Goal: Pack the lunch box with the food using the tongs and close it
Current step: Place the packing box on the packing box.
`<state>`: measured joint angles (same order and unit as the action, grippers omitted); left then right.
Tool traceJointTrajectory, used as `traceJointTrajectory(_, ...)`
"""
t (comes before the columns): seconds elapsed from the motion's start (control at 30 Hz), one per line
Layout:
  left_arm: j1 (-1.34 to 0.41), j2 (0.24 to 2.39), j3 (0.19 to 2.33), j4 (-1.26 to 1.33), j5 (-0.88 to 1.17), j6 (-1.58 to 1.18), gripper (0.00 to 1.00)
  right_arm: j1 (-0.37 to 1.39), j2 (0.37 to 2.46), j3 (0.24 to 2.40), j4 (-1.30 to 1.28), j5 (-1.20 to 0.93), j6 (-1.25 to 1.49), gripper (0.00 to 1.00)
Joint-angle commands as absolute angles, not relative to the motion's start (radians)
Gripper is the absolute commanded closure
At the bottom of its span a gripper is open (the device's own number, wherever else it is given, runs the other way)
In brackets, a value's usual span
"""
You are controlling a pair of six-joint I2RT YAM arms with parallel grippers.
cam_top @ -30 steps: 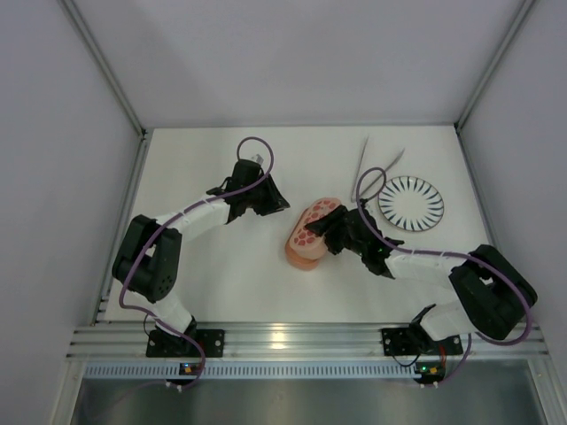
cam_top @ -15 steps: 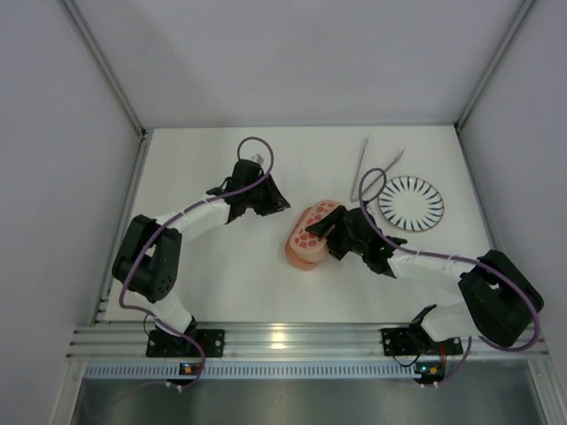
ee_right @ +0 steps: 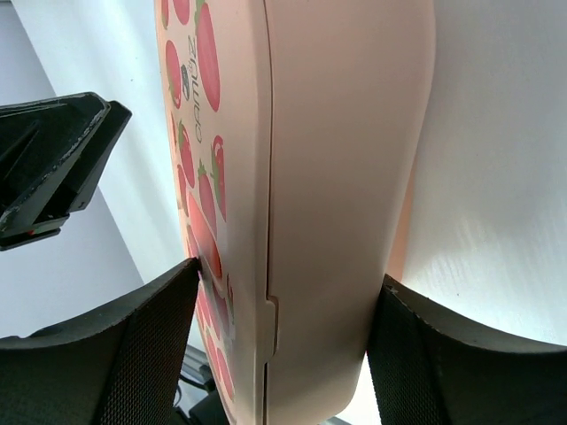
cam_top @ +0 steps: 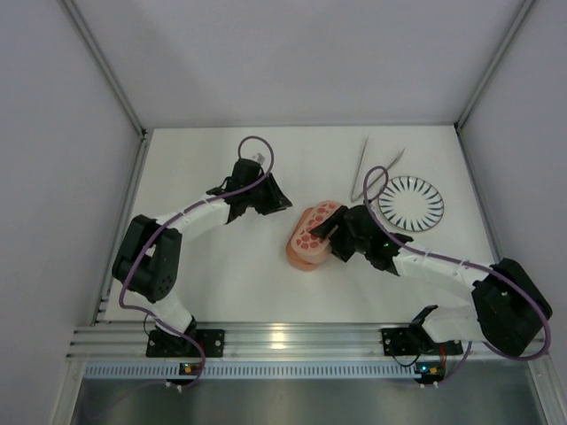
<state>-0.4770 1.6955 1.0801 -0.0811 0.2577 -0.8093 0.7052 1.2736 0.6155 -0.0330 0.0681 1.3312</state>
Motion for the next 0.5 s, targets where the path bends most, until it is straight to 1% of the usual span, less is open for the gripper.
traceJointTrajectory(0.0, -0.480, 1.692, 1.095, -0.023, 0.276, -0.813, 0.66, 0.723, 1.243, 0.673, -0.138, 0.104, 1.301, 0.31)
traceJointTrajectory(0.33, -0.480, 1.698, 1.086, -0.011, 0.291, -0.825, 0.66, 0.724, 1.246, 0.718, -0.304, 0.129, 1.266, 0.30)
traceJointTrajectory(0.47, -0.480, 1.700, 1.083, 0.025, 0.299, -0.833, 0.66, 0.726, 1.287, 0.759, -0.345, 0.115, 1.227, 0.29)
